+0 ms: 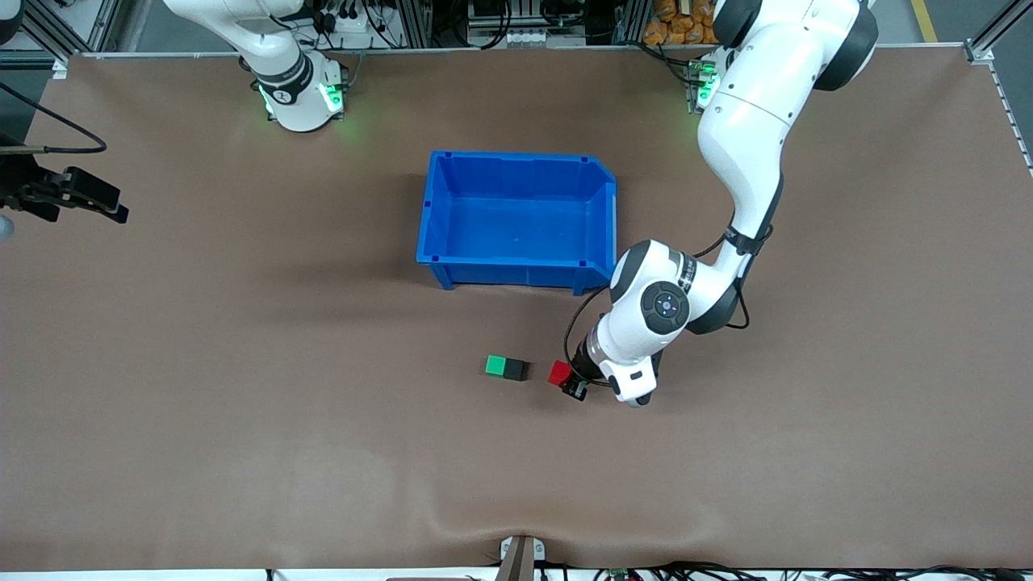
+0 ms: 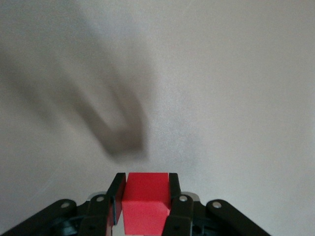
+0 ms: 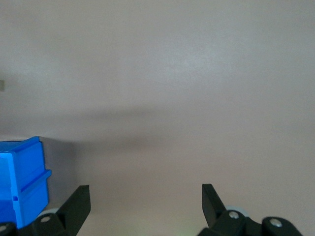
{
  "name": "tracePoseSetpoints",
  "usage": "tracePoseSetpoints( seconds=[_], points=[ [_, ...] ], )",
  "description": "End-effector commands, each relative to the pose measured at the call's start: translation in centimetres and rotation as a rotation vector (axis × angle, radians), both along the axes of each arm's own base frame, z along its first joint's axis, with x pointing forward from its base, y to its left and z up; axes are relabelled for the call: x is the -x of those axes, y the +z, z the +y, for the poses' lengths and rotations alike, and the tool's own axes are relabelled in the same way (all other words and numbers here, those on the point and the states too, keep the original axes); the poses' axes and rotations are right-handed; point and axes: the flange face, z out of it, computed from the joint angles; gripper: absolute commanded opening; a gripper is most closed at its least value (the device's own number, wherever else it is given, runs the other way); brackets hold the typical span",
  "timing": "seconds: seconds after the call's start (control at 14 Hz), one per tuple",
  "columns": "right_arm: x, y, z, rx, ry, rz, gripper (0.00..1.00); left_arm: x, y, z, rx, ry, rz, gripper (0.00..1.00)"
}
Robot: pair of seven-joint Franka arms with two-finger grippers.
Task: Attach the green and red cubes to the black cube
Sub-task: 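Carry the red cube with the left gripper to the black cube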
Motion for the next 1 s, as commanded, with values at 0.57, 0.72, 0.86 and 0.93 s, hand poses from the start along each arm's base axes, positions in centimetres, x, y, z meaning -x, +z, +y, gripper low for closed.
tracePoseSetpoints(
  seconds=[0.57, 0.72, 0.86, 0.93],
  points=[
    [-1.0, -1.7, 0.0, -0.010, -0.005, 0.033, 1.00, -0.2, -3.0, -4.9, 0.045, 0.064, 0.006, 0.00],
    [-1.0, -1.8, 0.0, -0.010, -0.005, 0.034, 1.00, -0.1, -2.9, -5.0, 0.035, 0.060, -0.001, 0.00],
    [-1.0, -1.7, 0.0, -0.011, -0.004, 0.033, 1.00, 0.3, -3.3, -5.3, 0.021, 0.050, 0.008, 0.00],
    [-1.0, -1.7, 0.0, -0.009, -0.005, 0.033, 1.00, 0.3, -3.3, -5.2, 0.014, 0.049, 0.008, 0.00]
  ],
)
